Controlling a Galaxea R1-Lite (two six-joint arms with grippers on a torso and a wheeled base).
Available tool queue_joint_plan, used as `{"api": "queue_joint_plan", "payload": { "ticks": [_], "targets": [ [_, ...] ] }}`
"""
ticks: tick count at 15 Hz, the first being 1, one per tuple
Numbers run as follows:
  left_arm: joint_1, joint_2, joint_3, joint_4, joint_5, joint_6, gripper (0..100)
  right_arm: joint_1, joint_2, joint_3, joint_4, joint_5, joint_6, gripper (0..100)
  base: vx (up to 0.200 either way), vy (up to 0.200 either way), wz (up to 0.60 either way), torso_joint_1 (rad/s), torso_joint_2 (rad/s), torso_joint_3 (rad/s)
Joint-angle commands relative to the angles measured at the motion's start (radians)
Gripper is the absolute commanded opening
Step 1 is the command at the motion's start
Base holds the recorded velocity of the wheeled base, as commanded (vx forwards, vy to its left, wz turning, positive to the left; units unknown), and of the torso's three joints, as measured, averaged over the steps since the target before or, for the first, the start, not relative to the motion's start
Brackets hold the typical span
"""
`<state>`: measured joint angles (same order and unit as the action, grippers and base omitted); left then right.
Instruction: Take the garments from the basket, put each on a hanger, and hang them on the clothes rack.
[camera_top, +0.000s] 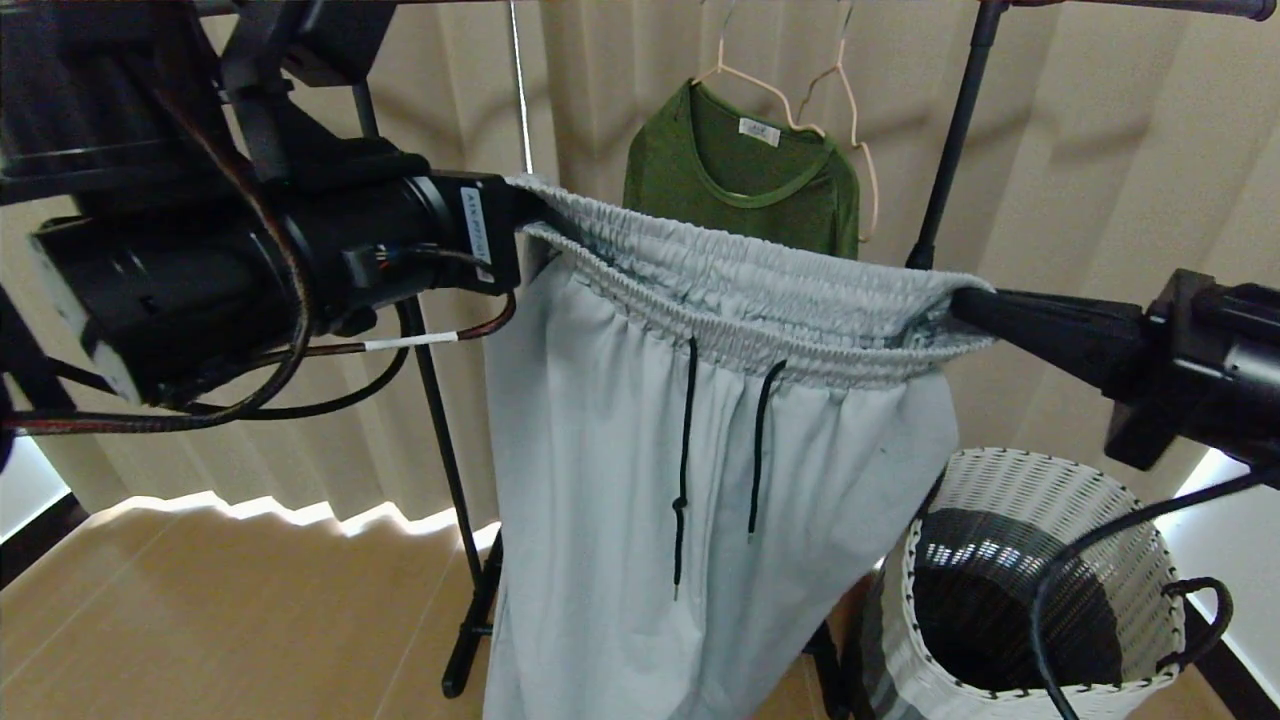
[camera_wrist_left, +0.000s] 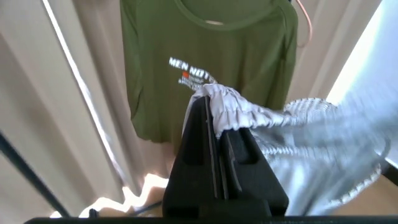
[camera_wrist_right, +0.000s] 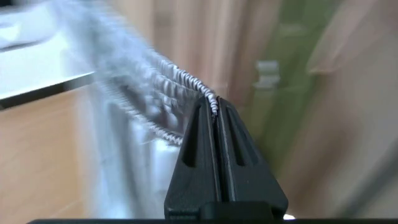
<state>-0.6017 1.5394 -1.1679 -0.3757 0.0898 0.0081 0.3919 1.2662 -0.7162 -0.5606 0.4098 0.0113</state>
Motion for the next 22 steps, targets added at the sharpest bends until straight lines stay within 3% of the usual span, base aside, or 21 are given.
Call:
{"api": "queue_joint_plan", "payload": {
  "ticks": [1,6,9,10,12,14,17,22],
  "targets": [
    [0.003,0.104,-0.062,0.0,-0.001,-0.002,0,0.001,-0.14,0.066,0.047,0.104,0.001,0,0.0,0.0,0.0,0.0,0.0,0.0],
    [0.0,0.108,-0.052,0.009,-0.004,-0.002,0,-0.001,-0.142,0.098,0.044,0.119,-0.005,0,0.0,0.0,0.0,0.0,0.0,0.0],
    [0.002,0.047,-0.009,0.08,-0.007,0.0,0,-0.111,-0.059,0.09,0.034,0.103,-0.102,0,0.0,0.0,0.0,0.0,0.0,0.0],
    [0.002,-0.016,0.01,0.161,-0.024,-0.002,0,-0.13,-0.005,0.066,0.008,0.069,-0.145,0,0.0,0.0,0.0,0.0,0.0,0.0],
    [0.002,-0.091,0.022,0.267,-0.074,0.0,0,-0.128,0.05,0.029,-0.058,0.027,-0.145,0,0.0,0.0,0.0,0.0,0.0,0.0],
    [0.0,-0.205,0.022,0.414,-0.219,0.0,0,-0.125,0.14,-0.034,-0.185,0.017,-0.126,0,0.0,0.0,0.0,0.0,0.0,0.0],
    [-0.004,-0.305,0.04,0.485,-0.371,0.0,0,-0.082,0.219,-0.085,-0.346,0.017,-0.039,0,0.0,0.0,0.0,0.0,0.0,0.0],
    [-0.03,-0.326,0.076,0.48,-0.387,0.007,0,-0.067,0.231,-0.103,-0.392,0.015,-0.013,0,0.0,0.0,0.0,0.0,0.0,0.0]
  ]
}}
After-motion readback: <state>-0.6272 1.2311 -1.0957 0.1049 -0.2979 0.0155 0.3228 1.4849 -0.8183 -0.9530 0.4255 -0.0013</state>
